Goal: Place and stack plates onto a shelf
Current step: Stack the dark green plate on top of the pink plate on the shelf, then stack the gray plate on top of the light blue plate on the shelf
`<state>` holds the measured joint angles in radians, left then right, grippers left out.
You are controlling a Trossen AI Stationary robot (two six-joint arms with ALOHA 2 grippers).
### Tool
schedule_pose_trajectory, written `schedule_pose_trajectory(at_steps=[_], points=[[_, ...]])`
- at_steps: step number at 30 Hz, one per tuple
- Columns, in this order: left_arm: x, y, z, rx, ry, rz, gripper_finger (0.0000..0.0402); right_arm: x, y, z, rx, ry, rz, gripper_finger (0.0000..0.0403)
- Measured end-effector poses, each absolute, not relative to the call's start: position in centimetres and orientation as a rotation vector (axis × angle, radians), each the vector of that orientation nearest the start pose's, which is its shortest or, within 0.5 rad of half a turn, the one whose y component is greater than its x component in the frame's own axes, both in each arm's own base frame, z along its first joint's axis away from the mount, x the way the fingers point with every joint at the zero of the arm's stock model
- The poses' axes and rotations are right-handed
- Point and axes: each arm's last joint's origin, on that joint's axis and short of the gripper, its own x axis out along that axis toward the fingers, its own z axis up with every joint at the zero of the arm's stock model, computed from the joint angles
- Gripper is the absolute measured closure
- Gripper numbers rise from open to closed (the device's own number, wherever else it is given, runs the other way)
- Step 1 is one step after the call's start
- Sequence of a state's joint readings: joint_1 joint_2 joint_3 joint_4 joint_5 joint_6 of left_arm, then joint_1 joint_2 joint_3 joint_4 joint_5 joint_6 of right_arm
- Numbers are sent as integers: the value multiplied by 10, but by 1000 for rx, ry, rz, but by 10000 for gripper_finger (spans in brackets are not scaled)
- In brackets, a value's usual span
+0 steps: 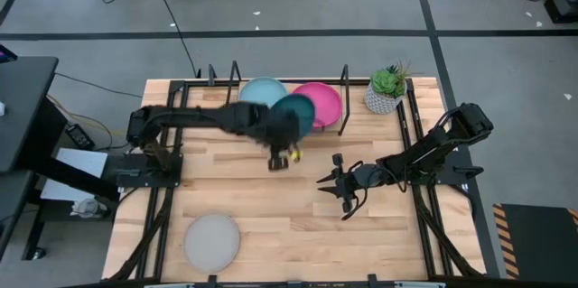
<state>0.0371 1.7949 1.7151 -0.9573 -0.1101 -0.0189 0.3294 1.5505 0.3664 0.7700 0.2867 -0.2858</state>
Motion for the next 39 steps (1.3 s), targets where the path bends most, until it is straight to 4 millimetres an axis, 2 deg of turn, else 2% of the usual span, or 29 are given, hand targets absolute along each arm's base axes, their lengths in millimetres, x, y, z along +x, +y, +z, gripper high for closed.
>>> schedule_pose_trajectory(at_steps=[6, 9, 11, 16, 22, 32, 35, 39], points=[[390, 72, 319, 213, 912, 135, 393, 237, 77, 123, -376, 401, 110, 296], [399, 87, 315, 280, 862, 136, 393, 236, 79, 122, -360, 415, 116, 296], [405, 93, 305, 322, 878, 118, 393, 233, 81, 120, -352, 424, 118, 296], [419, 98, 270, 398, 979, 49, 394, 226, 84, 116, -342, 425, 90, 296], [425, 101, 250, 428, 1036, 29, 385, 222, 88, 116, -354, 408, 61, 296], [428, 105, 249, 445, 1040, 131, 253, 221, 91, 116, -354, 402, 71, 296], [428, 104, 252, 449, 1028, 152, 237, 221, 91, 116, -356, 404, 67, 296], [425, 103, 253, 441, 1051, 216, 238, 221, 91, 116, -357, 404, 64, 296]])
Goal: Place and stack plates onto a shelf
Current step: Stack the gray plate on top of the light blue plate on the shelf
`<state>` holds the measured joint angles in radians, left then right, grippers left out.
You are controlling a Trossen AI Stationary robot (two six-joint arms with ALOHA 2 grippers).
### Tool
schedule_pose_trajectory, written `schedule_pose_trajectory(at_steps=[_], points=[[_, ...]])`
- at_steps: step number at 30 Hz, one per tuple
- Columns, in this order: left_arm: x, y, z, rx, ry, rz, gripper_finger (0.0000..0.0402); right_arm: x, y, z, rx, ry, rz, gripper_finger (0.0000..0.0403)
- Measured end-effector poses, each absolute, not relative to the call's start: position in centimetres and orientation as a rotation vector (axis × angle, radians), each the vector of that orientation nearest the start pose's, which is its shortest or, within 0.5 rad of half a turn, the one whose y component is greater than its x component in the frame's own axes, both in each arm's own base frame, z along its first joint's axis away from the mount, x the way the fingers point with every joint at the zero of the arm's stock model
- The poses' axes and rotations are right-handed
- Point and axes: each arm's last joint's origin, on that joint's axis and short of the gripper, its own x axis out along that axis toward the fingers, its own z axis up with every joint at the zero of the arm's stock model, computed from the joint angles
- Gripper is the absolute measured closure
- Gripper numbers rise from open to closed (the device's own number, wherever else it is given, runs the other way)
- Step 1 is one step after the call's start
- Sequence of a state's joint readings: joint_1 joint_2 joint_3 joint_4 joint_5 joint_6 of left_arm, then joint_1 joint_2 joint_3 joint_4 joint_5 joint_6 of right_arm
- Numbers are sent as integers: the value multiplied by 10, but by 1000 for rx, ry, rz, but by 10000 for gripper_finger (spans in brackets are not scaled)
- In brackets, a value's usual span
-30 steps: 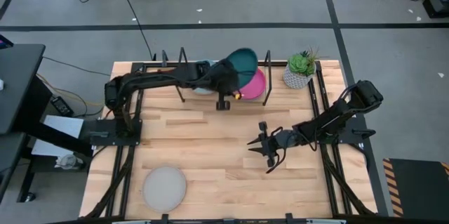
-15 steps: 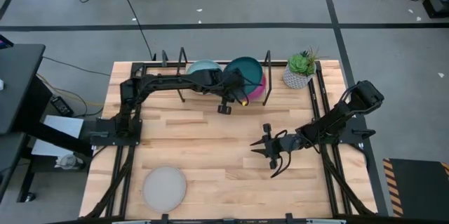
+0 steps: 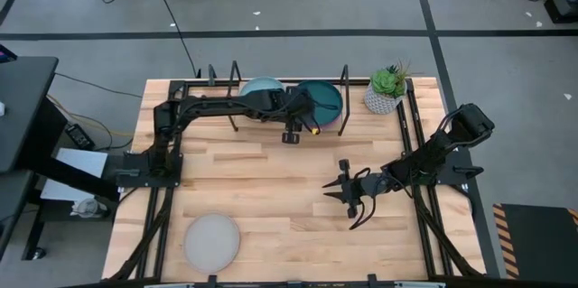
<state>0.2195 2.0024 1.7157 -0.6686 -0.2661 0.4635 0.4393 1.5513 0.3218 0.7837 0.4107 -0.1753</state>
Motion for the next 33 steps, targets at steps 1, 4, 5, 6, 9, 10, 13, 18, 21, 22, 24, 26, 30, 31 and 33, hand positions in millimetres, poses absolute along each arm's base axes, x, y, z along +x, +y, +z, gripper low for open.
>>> schedule_pose_trajectory(at_steps=[1, 4, 5, 6, 9, 10, 13, 18, 21, 22, 24, 26, 30, 31, 33], points=[[424, 102, 253, 424, 1064, 223, 240, 221, 91, 116, -357, 404, 64, 296], [417, 93, 250, 348, 1141, 222, 245, 220, 90, 115, -364, 415, 51, 296], [414, 87, 248, 325, 1173, 207, 246, 220, 90, 115, -369, 420, 45, 296], [412, 79, 247, 294, 1205, 187, 246, 220, 90, 114, -374, 423, 39, 296], [402, 52, 244, 107, 1310, 122, 246, 220, 89, 114, -399, 423, 23, 296], [399, 43, 244, 22, 1340, 111, 246, 220, 89, 115, -411, 423, 21, 296], [392, 14, 242, -212, 1424, 151, 247, 220, 89, 115, -452, 417, 12, 296], [382, -49, 226, -351, 1491, 262, 247, 222, 86, 117, -532, 403, -5, 296], [367, -87, 212, -370, 1554, 314, 247, 224, 83, 119, -583, 388, -17, 296], [361, -98, 207, -380, 1574, 349, 247, 225, 81, 120, -595, 378, -23, 296], [350, -114, 198, -434, 1603, 442, 247, 227, 78, 123, -623, 356, -37, 296], [342, -128, 193, -520, 1617, 524, 247, 230, 74, 126, -648, 331, -54, 296], [333, -153, 192, -668, 1602, 636, 247, 236, 64, 133, -686, 272, -83, 296], [331, -159, 192, -703, 1606, 648, 247, 237, 62, 135, -690, 255, -79, 296], [329, -168, 192, -767, 1609, 661, 247, 240, 55, 137, -700, 230, -58, 296]])
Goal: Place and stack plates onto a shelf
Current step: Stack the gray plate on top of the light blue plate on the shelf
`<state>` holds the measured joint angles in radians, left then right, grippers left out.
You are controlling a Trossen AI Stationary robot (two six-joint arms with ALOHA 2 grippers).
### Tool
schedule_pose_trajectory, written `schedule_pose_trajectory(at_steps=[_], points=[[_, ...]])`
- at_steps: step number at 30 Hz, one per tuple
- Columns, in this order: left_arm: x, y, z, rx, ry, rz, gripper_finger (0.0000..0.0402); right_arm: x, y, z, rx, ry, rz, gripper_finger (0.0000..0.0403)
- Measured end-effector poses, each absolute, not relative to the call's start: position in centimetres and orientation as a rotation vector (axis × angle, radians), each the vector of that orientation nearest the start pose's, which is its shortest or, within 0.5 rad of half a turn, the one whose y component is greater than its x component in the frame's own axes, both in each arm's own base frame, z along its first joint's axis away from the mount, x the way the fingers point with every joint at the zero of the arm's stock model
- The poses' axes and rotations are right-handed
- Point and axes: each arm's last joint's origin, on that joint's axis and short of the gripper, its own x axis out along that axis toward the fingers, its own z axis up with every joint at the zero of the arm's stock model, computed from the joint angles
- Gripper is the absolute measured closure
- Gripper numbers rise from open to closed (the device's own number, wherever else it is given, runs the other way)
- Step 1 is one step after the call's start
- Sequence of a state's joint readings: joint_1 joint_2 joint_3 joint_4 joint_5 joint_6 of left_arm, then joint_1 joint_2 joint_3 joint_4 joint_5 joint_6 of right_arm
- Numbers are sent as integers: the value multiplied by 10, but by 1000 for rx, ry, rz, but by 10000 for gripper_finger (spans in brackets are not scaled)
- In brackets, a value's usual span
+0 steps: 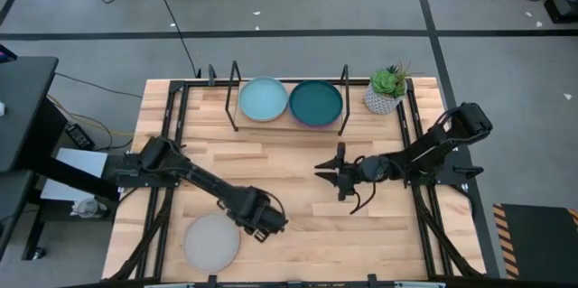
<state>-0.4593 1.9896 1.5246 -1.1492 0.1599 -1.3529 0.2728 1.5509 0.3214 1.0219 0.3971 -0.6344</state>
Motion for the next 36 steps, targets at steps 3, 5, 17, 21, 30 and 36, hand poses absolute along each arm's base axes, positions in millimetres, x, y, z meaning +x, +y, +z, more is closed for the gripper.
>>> schedule_pose_trajectory(at_steps=[3, 5, 17, 21, 30, 36], points=[[327, -180, 192, -859, 1608, 662, 247, 243, 45, 140, -714, 198, -37, 296], [328, -188, 192, -922, 1570, 675, 247, 245, 37, 143, -715, 171, -42, 296], [310, -224, 185, -1137, 1449, 870, 247, 250, 8, 151, -691, 30, 87, 296], [304, -228, 176, -1162, 1432, 905, 246, 250, 5, 152, -686, 20, 102, 296], [301, -228, 152, -1109, 1437, 941, 247, 250, 6, 153, -686, -2, 120, 296], [302, -230, 146, -1072, 1477, 907, 290, 250, 6, 153, -678, -1, 121, 296]])
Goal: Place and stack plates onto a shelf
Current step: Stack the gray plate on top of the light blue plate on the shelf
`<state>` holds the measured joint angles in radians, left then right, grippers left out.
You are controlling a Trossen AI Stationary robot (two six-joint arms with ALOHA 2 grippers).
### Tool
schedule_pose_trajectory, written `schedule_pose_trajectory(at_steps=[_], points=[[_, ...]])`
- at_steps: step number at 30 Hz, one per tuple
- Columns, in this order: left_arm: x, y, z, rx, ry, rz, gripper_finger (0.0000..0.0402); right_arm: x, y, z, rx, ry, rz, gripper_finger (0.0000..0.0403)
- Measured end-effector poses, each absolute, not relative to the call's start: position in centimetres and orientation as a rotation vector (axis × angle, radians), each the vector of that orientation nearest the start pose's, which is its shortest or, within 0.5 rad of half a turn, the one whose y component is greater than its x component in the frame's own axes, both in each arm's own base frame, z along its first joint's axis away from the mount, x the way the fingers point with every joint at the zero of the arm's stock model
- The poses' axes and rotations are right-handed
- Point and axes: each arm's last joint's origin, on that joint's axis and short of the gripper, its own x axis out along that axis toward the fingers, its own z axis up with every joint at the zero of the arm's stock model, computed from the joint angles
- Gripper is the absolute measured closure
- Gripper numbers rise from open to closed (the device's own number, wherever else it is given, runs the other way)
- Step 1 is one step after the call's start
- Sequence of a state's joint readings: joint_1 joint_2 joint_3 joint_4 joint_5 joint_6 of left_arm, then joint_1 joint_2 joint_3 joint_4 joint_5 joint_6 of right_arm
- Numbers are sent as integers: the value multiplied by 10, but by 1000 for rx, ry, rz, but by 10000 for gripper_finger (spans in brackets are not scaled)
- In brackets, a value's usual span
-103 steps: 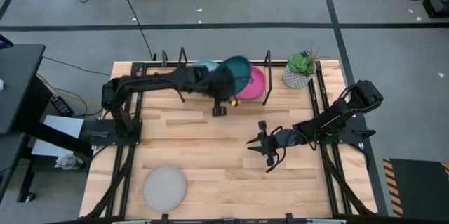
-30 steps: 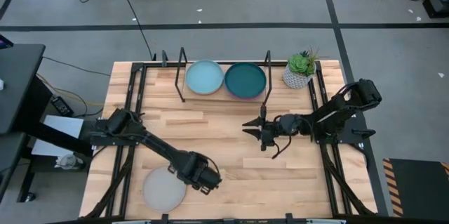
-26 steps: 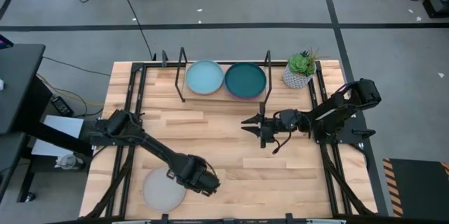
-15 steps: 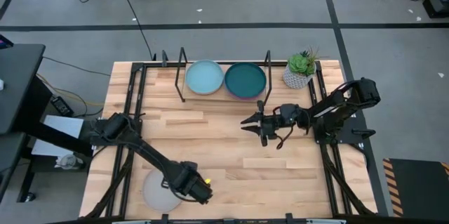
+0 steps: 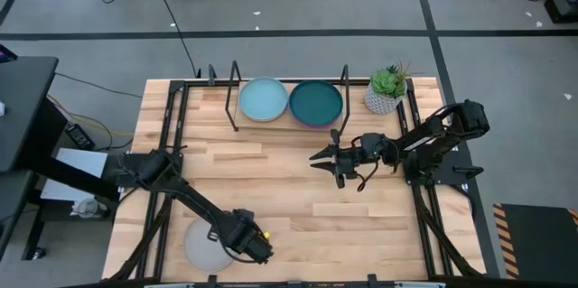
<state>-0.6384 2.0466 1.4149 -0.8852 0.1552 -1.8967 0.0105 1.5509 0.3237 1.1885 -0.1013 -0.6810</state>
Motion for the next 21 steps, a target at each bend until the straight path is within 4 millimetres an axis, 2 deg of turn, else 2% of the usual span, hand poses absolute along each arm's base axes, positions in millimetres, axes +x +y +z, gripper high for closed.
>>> schedule_pose_trajectory(at_steps=[5, 8, 11, 13, 16, 18, 21], points=[[304, -224, 155, -1028, 1541, 810, 383, 250, 6, 154, -674, -6, 122, 296], [313, -217, 183, -956, 1536, 652, 387, 250, 6, 154, -671, -7, 125, 296], [324, -204, 212, -804, 1563, 509, 387, 250, 6, 153, -652, -1, 127, 296], [332, -190, 233, -700, 1569, 464, 387, 250, 6, 153, -639, 6, 131, 296], [343, -164, 264, -490, 1488, 436, 387, 250, 6, 151, -603, 20, 156, 296], [347, -142, 275, -338, 1464, 455, 387, 250, 7, 150, -572, 25, 179, 296], [358, -106, 281, -187, 1476, 410, 387, 250, 10, 148, -526, 50, 199, 296]])
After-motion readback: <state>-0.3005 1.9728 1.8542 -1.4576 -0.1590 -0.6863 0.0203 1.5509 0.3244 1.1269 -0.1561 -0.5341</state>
